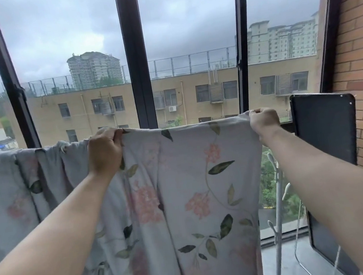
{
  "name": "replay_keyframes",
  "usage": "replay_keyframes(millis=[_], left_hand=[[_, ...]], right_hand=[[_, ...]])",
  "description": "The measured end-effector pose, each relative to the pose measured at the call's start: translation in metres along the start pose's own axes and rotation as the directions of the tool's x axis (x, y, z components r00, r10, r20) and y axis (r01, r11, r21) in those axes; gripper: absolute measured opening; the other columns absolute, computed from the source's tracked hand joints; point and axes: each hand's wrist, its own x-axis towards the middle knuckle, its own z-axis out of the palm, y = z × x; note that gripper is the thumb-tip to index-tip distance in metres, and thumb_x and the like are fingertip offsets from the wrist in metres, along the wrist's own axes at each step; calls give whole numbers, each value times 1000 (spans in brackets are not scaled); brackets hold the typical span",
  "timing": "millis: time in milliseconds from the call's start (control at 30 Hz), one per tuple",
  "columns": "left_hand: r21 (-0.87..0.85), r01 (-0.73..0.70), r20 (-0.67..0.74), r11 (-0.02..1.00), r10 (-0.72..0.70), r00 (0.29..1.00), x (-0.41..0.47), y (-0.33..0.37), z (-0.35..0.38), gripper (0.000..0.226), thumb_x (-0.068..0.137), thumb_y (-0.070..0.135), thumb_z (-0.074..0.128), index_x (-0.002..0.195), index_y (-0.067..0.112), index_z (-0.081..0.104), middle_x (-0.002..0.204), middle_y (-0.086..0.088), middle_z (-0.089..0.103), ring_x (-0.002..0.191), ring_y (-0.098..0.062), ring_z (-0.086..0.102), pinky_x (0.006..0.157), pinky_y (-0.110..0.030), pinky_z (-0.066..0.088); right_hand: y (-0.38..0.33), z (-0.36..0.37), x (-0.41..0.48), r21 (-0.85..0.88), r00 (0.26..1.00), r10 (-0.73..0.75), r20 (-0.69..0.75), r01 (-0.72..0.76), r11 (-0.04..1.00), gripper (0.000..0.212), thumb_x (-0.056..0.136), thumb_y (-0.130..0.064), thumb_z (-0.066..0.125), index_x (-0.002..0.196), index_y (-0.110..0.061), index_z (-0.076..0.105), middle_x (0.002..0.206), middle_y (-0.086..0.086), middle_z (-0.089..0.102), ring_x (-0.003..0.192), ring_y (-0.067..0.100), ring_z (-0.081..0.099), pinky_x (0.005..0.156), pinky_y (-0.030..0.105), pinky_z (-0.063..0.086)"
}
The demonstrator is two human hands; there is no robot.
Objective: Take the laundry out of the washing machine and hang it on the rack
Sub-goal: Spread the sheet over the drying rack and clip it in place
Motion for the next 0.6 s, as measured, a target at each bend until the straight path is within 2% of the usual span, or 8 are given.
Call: replay_keyframes(millis=[67,133,200,300,367,433,500,600], left_hand=[[-4,103,-86,995,-103,991,1,3,-4,17,95,2,51,96,-3,67,94,-23,67,89,-38,61,80,-38,44],[-40,157,-154,987,-162,975,3,9,-6,20,86,-9,45,94,-4,63,96,-24,63,90,-37,58,79,-32,39],[-11,146,-127,989,-146,981,6,15,-6,31,73,-18,41,93,-4,61,96,-24,60,90,-37,56,77,-32,38],[54,35,2,998,-35,999,4,21,-6,41,67,-20,43,95,0,66,97,-20,65,92,-37,60,80,-37,44],[97,4,51,995,-9,999,2,24,-5,39,76,-9,47,100,9,71,101,-13,71,97,-35,63,86,-40,45],[179,-10,96,984,-7,995,-2,25,-1,26,95,20,48,105,23,72,105,-1,73,103,-29,62,90,-40,42],[223,-81,174,971,42,984,-6,20,0,29,98,46,50,104,30,73,102,6,72,104,-27,60,92,-43,42],[135,-129,119,982,114,986,-4,7,-2,24,95,28,59,90,11,75,86,-9,72,86,-34,63,79,-41,49]], right_hand=[[1,2,1,-19,1000,-21,-17,21,1000,23,98,-21,56,102,-7,73,109,14,72,102,33,66,86,36,55],[2,5,-1,-49,998,-21,-65,18,999,21,98,-26,57,105,-10,69,104,10,70,96,31,65,76,28,49],[5,9,-2,-33,996,-4,-88,1,999,16,98,-27,58,105,-13,61,102,10,66,92,29,62,76,28,48],[7,11,-2,80,990,56,-131,-46,996,26,96,-26,62,110,-12,46,101,7,57,89,26,57,78,29,46],[9,10,-1,158,984,82,-156,-57,986,29,94,-25,65,105,-14,41,95,3,56,89,23,56,77,25,41],[11,10,0,158,984,98,-152,-74,985,27,95,-27,63,107,-15,43,95,3,54,88,22,54,77,25,40],[13,10,-1,143,982,118,-149,-97,985,25,98,-27,57,115,-11,47,102,7,54,88,25,52,77,28,41],[16,9,0,161,978,114,-174,-86,983,18,100,-20,50,115,-12,48,108,9,58,92,29,56,78,30,43]])
